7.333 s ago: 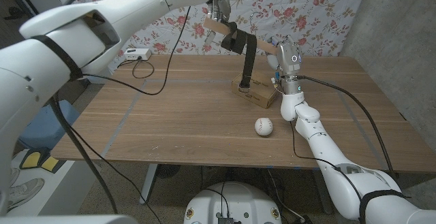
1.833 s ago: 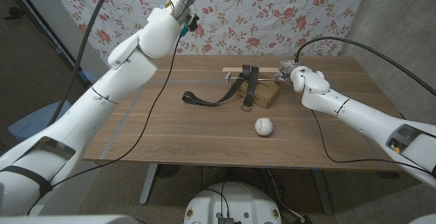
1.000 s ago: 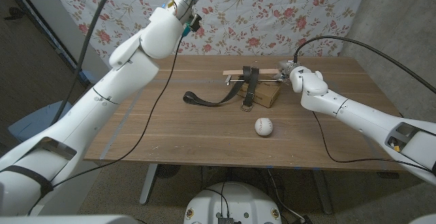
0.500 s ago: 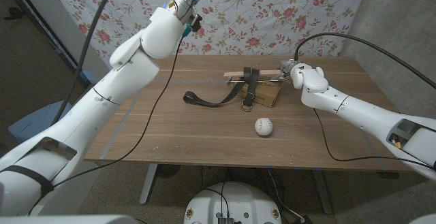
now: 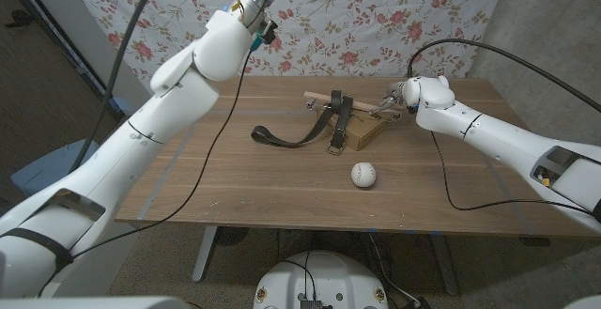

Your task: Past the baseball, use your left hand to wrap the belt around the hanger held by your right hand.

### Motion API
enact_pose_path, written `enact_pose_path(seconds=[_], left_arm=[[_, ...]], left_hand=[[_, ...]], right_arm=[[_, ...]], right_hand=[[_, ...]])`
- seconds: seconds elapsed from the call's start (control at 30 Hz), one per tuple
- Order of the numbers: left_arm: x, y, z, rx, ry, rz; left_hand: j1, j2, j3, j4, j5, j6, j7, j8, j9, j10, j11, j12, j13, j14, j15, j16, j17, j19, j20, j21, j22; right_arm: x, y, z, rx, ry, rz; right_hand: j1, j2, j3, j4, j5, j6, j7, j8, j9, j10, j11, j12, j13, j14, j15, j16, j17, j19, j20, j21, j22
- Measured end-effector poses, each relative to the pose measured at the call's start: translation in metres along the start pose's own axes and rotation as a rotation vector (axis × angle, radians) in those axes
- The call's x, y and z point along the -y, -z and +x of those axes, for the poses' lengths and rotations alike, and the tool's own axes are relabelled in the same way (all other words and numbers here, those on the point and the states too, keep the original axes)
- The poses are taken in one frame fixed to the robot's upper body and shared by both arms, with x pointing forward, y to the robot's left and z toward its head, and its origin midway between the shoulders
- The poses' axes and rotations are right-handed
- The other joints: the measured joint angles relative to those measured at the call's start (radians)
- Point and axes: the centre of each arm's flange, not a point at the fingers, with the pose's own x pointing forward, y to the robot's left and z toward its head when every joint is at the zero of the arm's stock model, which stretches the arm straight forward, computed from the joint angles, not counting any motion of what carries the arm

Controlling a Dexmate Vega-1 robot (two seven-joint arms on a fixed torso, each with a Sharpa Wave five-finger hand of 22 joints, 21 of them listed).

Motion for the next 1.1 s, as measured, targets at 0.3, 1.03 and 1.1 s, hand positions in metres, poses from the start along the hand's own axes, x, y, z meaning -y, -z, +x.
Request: enact_pose_path(seconds=[0.3, 1.03, 1.1], left_arm=[[-0.001, 0.006, -0.001, -0.004, -0.003, -0.007], [0.001, 0.020, -0.010, -0.037, -0.014, -0.047], [0.002, 0.024, -0.014, -0.052, -0.015, -0.058]], left_hand=[[0.000, 0.000, 0.000, 0.000, 0.000, 0.000, 0.000, 0.000, 0.000, 0.000, 0.000, 0.000, -0.005, 0.000, 0.000, 0.000, 0.000, 0.000, 0.000, -0.005, 0.000], [0.000, 0.000, -0.004, -0.004, 0.000, 0.000, -0.008, 0.000, 0.000, -0.004, -0.004, 0.007, -0.014, -0.015, 0.004, 0.000, 0.000, -0.004, -0.004, -0.019, 0.000], [0.000, 0.000, -0.004, -0.004, 0.000, 0.000, -0.008, 0.000, 0.000, -0.004, -0.004, 0.007, -0.014, -0.015, 0.004, 0.000, 0.000, -0.007, -0.001, -0.022, 0.000]], right_arm=[[0.005, 0.002, 0.001, 0.098, -0.016, 0.094], [-0.004, 0.019, -0.002, 0.497, 0.138, 0.534], [0.000, 0.014, -0.008, 0.575, 0.169, 0.593]], right_hand=[[-0.083, 0.032, -0.040, 0.014, -0.001, -0.120, 0.019, -0.062, -0.005, -0.027, 0.027, -0.049, -0.015, -0.049, -0.002, -0.024, -0.019, -0.019, 0.042, -0.050, 0.003], [-0.185, 0.137, -0.026, 0.028, -0.035, -0.183, 0.016, -0.099, -0.012, -0.098, 0.073, -0.122, -0.029, -0.119, 0.034, -0.048, -0.038, -0.073, 0.116, -0.129, 0.003], [-0.187, 0.143, -0.026, 0.028, -0.039, -0.183, 0.016, -0.099, -0.014, -0.098, 0.073, -0.128, -0.029, -0.121, 0.033, -0.048, -0.041, -0.073, 0.116, -0.130, 0.003]])
